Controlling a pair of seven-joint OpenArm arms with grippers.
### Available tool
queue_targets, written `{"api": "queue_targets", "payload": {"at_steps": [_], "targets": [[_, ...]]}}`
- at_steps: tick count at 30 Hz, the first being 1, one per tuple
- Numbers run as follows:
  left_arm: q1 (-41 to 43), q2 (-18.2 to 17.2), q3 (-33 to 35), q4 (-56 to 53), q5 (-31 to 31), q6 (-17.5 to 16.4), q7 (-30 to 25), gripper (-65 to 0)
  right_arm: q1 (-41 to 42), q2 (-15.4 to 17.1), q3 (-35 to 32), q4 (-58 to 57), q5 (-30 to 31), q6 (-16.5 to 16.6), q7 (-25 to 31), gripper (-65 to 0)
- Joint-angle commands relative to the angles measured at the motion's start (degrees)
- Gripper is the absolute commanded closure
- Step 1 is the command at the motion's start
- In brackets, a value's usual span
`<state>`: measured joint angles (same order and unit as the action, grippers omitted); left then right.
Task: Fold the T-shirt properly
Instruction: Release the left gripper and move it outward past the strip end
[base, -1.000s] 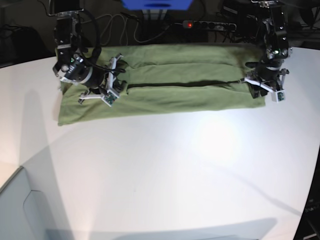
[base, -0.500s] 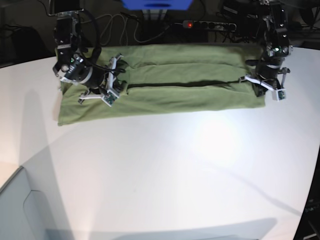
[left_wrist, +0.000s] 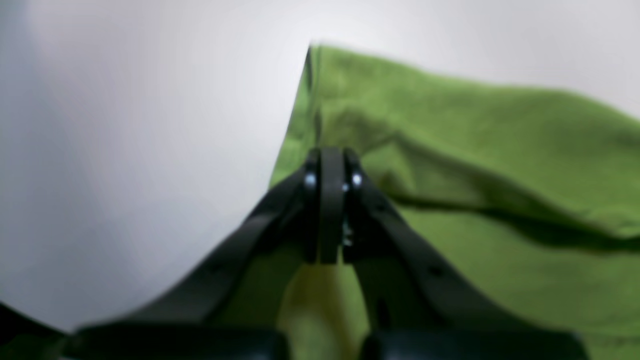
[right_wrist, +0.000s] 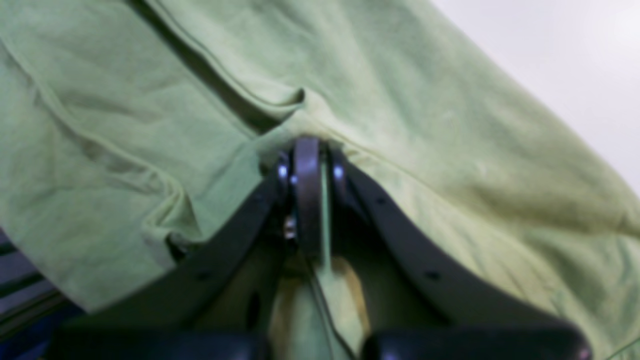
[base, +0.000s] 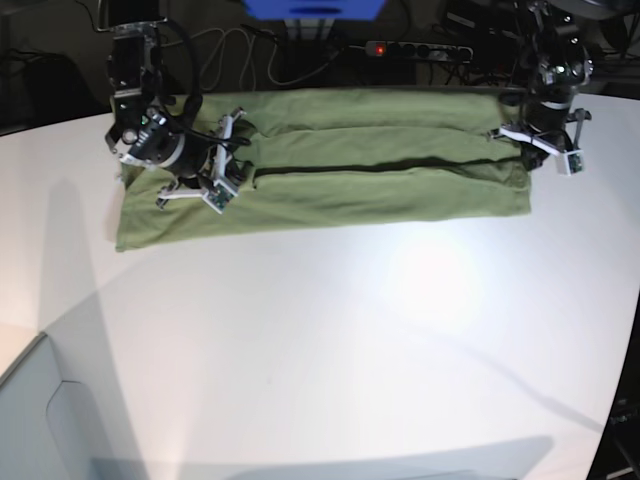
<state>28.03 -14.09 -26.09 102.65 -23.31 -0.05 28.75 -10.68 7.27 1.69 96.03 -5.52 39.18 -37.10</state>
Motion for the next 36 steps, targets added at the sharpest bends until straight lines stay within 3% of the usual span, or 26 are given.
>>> {"api": "queue_targets", "payload": {"at_steps": [1,9,18,22,24,27,31,34,36], "targets": [[0.58,-0.46,-0.42,0.95,-0.29,0.01,-1.28,0.0,0.52,0.07,0.11,1.07,0.9,0.82,1.1,-0.2],[1.55,-0.37,-0.42,0.95,-0.29,0.01,-1.37,0.0,0.52,0.07,0.28,1.69,0.99,0.82,1.28,-0.2],[1.29,-0.46,-1.21,7.11,-0.29,0.01,-1.37,0.0,-1.06,0.07,0.28,12.41,0.99,0.82,0.84,-0.3],[-3.11,-0.37,-3.23,8.69,-0.38,0.1,-0.75,0.0,-1.23,0.07,0.28,12.32,0.99,0.82,0.84,-0.3],[-4.78,-0.55,-3.58,8.69,-0.21,0.36,-0.31,-7.7,-1.85,0.07,0.28,12.32,0.99,0.82,0.84,-0.3],[-9.09,-0.64,-3.58,8.43,0.06,0.27,4.17,-20.5,-1.85,0.07,0.28,12.32,0.99,0.82,0.84,-0.3],[-14.8,-2.48,-1.83,7.46,0.23,0.01,12.52,-14.9,-1.94,0.07,0.28,12.32,0.9,0.82,0.75,-0.3],[-18.76,-7.06,2.92,5.52,0.23,0.01,19.12,-12.2,-2.03,0.16,0.28,12.32,0.9,0.82,0.75,-0.3],[-20.34,-11.89,8.11,3.68,0.23,0.01,23.69,-12.1,-2.82,0.16,0.28,12.32,0.9,0.82,0.75,-0.3]]}}
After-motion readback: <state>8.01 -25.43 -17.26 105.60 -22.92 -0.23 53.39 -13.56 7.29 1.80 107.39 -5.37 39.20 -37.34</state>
